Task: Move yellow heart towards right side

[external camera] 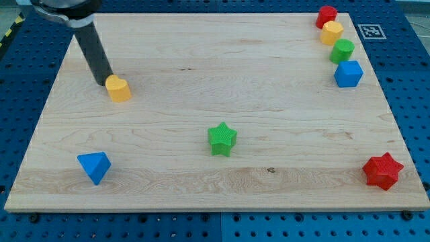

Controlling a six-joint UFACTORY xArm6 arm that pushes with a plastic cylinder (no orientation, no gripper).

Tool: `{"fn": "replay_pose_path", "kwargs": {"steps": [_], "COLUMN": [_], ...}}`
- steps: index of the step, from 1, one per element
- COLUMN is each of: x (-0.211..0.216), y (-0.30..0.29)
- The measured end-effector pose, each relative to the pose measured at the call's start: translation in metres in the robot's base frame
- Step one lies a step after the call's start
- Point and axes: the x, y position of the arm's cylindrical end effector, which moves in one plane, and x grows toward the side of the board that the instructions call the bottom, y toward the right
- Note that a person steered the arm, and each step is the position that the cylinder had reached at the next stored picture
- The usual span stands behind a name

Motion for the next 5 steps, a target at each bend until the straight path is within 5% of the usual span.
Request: {"fn": "replay_pose_path", "kwargs": {"steps": [2, 5], "x": [0.019, 0.067], "y": [-0.017, 0.048]}}
